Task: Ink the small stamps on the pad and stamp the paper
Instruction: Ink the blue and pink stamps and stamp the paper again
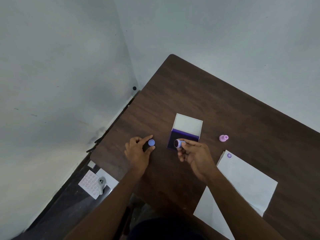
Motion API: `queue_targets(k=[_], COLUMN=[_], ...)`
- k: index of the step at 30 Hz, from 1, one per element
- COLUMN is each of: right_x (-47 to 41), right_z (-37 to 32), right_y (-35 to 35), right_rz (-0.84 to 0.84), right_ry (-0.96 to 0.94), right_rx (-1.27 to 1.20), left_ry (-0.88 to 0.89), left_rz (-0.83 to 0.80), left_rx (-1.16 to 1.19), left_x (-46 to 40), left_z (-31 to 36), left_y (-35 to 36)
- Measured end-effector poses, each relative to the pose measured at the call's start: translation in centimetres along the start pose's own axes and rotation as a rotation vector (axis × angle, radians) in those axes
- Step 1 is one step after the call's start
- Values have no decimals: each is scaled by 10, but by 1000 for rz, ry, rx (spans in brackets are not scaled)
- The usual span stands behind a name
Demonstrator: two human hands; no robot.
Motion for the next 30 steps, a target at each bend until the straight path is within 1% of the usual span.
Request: queue_targets(k=[2,4,8,11,15,21,25,30], right_x=[1,4,9,12,18,22,23,21], right_z=[0,-2,-7,-9,-7,-8,-9,-3], right_y=[1,1,0,-2,-9,-8,-5,-4], right_rz=[-34,-70,-151,-183,-228,-272,-301,-287], right_ry=[-1,23,70,62,59,91,123,153], right_rx=[-36,-103,-256,-348,-449,-587,-673,-756], left_ry=[4,38,177,285,388,403,433,479], left_rz=[-1,-3,-105,-165,-189,-176,-144,-113], left_rx=[48,169,528,659,646,628,553,478], left_x=[1,4,13,26,39,42,44,44], left_z=[4,14,53,83,108,120,126,133], left_y=[-4,-9,-22,-31,-32,-35,-41,-49])
Point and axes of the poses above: each hand's wrist, its own x-axis away from the middle knuckle, its own y-axis out of the palm, z = x × y, the point moved 3 cm from there along -x, towards the middle knuckle, and after that the axes turned 3 degrees about x, right-handed, at the moved point
